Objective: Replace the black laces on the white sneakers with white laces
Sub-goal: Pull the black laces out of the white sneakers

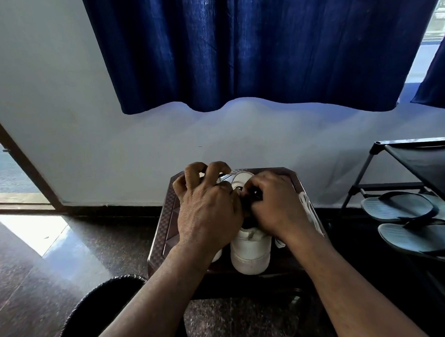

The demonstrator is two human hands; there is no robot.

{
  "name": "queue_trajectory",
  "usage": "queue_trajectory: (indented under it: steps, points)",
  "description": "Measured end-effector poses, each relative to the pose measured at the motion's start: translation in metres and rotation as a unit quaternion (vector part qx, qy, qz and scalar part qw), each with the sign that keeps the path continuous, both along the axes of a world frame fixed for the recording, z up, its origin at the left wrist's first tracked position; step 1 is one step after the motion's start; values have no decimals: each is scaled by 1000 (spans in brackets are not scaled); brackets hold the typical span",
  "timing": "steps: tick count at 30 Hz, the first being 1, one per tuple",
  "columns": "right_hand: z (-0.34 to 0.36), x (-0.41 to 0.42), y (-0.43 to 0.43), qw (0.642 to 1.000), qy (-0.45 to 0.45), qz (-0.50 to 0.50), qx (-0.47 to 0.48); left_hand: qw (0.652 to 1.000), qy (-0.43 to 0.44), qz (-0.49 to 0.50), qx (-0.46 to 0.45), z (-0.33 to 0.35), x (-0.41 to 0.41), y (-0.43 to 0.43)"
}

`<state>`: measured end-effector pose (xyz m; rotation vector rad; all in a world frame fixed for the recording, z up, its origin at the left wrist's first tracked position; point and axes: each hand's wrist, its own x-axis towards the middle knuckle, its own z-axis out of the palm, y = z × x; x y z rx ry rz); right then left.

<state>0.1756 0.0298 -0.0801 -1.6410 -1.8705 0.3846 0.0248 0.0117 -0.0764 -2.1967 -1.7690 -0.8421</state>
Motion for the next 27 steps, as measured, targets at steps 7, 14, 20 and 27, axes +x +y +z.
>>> queue_trajectory:
  steps: [7,14,20,27]
  points:
    - [-1,4,0,999,19,-33,33,1000,0,5,8,-2,0,0]
    - [30,52,5,934,272,-210,97,1000,0,3,12,-3,0,0]
    - [10,23,-2,994,85,-50,48,1000,-3,10,13,-3,1,2]
    - [9,4,-10,998,-50,-13,30,1000,0,9,13,-4,0,2]
